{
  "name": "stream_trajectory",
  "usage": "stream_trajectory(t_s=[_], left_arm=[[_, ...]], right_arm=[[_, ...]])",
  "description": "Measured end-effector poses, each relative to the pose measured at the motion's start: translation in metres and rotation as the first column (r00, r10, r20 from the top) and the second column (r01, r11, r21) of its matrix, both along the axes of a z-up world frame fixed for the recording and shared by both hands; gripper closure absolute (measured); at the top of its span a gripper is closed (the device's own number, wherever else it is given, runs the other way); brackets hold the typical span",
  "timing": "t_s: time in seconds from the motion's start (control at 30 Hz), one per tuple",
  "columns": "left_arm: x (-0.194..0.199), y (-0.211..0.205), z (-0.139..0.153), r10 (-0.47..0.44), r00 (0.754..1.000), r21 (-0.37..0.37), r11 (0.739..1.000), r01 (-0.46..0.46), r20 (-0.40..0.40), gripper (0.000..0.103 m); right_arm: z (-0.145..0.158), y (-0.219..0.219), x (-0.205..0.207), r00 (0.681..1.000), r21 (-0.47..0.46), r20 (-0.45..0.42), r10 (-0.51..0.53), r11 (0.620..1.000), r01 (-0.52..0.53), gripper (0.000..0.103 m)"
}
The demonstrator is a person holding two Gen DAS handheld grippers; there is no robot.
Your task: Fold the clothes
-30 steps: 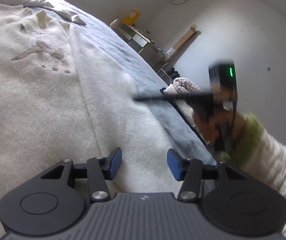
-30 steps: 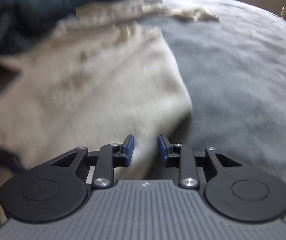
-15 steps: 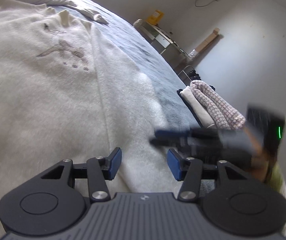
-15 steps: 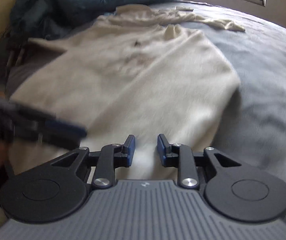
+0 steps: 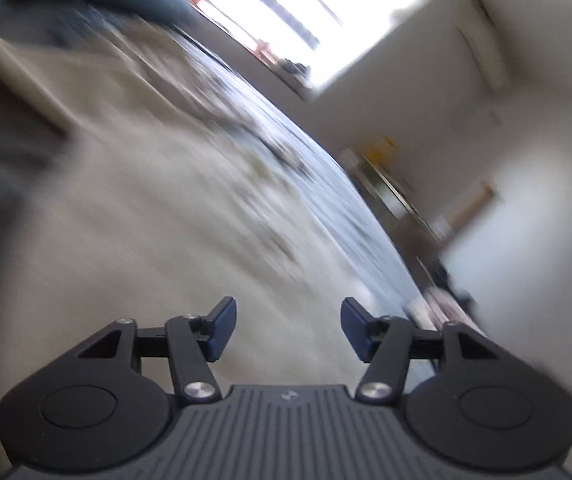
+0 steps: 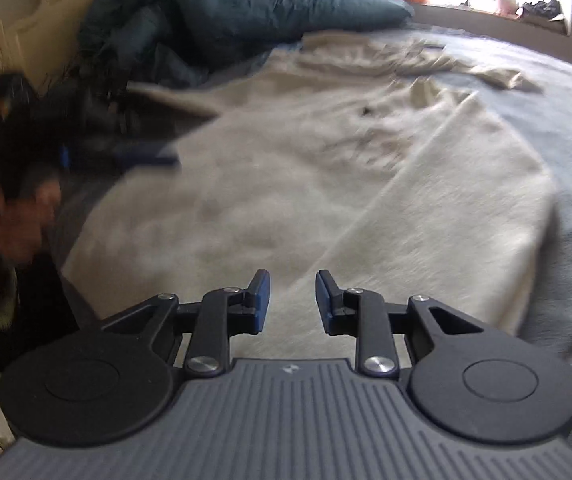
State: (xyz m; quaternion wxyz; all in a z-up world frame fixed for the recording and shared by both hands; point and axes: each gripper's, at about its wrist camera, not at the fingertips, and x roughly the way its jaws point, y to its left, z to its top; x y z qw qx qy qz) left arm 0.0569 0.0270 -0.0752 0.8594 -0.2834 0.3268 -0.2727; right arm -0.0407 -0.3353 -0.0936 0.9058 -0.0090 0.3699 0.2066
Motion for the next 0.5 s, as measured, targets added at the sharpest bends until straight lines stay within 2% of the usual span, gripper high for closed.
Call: stream_trajectory(t_s=[0.07, 0.1, 0.2, 0.3, 0.5], left_arm=[[0.02, 0.035, 0.002, 0.132, 0.991, 0.028, 0.991, -0.132, -0.01, 0.042], [0.032, 0.051, 0.002, 0.206, 0.978, 0.054, 0.977, -0.205, -0.017, 0.042], [0.07, 0.09, -0.002, 0.397, 0.918, 0.15, 0.909, -0.389, -0.026, 0.042], [0.111, 0.122, -0.008, 0.49, 0.87, 0.164, 0.864, -0.477, -0.053, 0.042], [0.184, 0.158, -0.026, 0.564, 0.809, 0.151, 0.825, -0.544, -0.168, 0.045]], right_arm=[[-0.013, 0.012, 0.003, 0.999, -0.053, -0.034, -0.012, 0.999, 0.01, 0.078], [-0.015, 0.015, 0.002, 0.999, -0.063, -0.03, -0.018, 0.998, 0.016, 0.077], [-0.013, 0.017, 0.003, 0.999, -0.061, -0.037, -0.038, 0.998, 0.036, 0.076], [-0.013, 0.015, 0.005, 0.996, -0.048, -0.059, -0.06, 0.997, 0.057, 0.077], [-0.014, 0.023, 0.007, 0.994, -0.066, -0.075, -0.086, 0.995, 0.081, 0.075]])
